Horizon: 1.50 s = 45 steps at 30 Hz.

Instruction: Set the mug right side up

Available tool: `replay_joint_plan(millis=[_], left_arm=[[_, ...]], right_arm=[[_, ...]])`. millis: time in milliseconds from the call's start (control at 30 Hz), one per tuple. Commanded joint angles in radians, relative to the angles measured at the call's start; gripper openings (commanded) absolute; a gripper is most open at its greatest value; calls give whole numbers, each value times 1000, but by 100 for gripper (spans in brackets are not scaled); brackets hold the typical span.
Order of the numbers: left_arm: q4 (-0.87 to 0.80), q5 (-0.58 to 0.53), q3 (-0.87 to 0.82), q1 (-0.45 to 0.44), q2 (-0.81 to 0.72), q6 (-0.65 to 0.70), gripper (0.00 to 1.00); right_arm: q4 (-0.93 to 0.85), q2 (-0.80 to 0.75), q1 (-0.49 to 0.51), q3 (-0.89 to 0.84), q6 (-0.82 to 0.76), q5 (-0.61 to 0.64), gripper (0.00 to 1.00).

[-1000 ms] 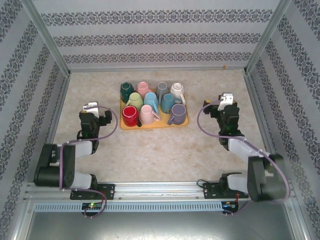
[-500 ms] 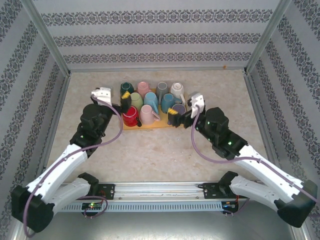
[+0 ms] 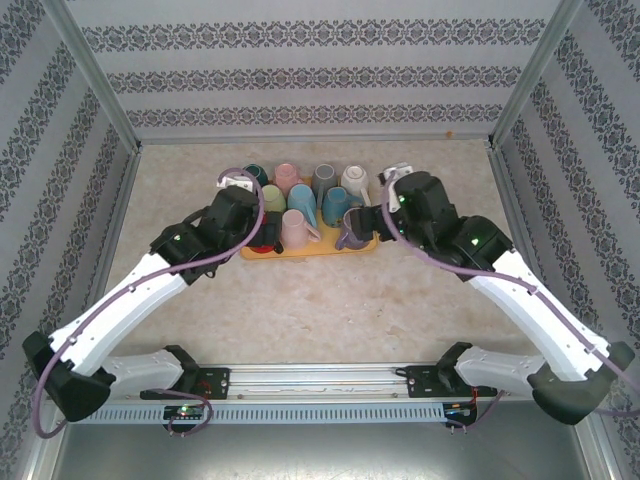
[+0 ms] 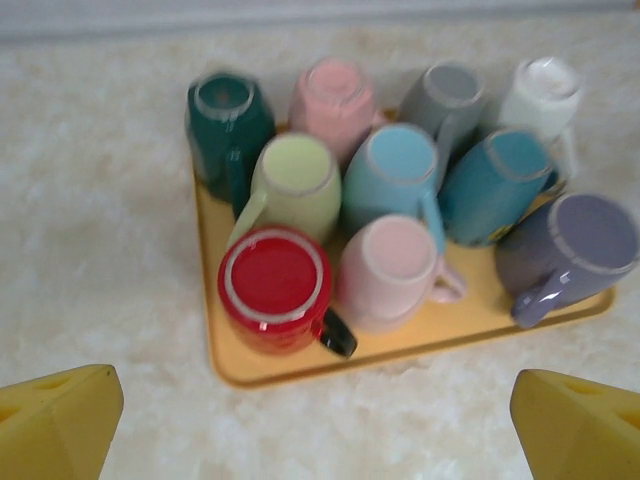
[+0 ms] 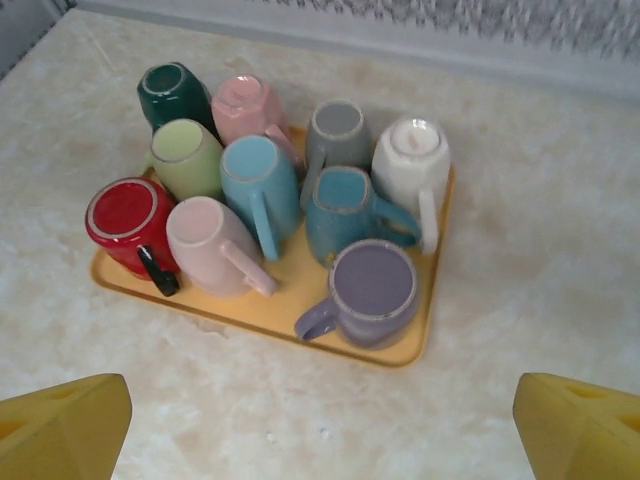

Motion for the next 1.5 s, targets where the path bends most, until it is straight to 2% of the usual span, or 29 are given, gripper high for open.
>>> replay_joint_plan(millis=[0,100,200,300,400,600,1000,1467], left_arm=[[-110,86,19,64,41,-141,100],[-114,126,43,90,72,-165,100],[-163,122,85,91,95,-162,100],[-188,128,87,96,98,-157,100],[-195,153,77,104,90,-153,100],[-160,188,28,115,32,-133,100],[-130,207,-40,136,-50,-123,100],[-125,218,-66,149,-69,-131,100]], right_arm=[[54,-16,-158,-107,192,-313,98],[44,95,-219,-81,261,-303,98],[18,216,-228,-23,297,-285,98],[-84,353,-248,83,364,-273,98],[-191,495,-249,209,431,-271,98],[-257,692,-231,354,480,-255,98],[-238,835,-217,408,480,-261,98],[-243,956,-207,471,440,-237,98]])
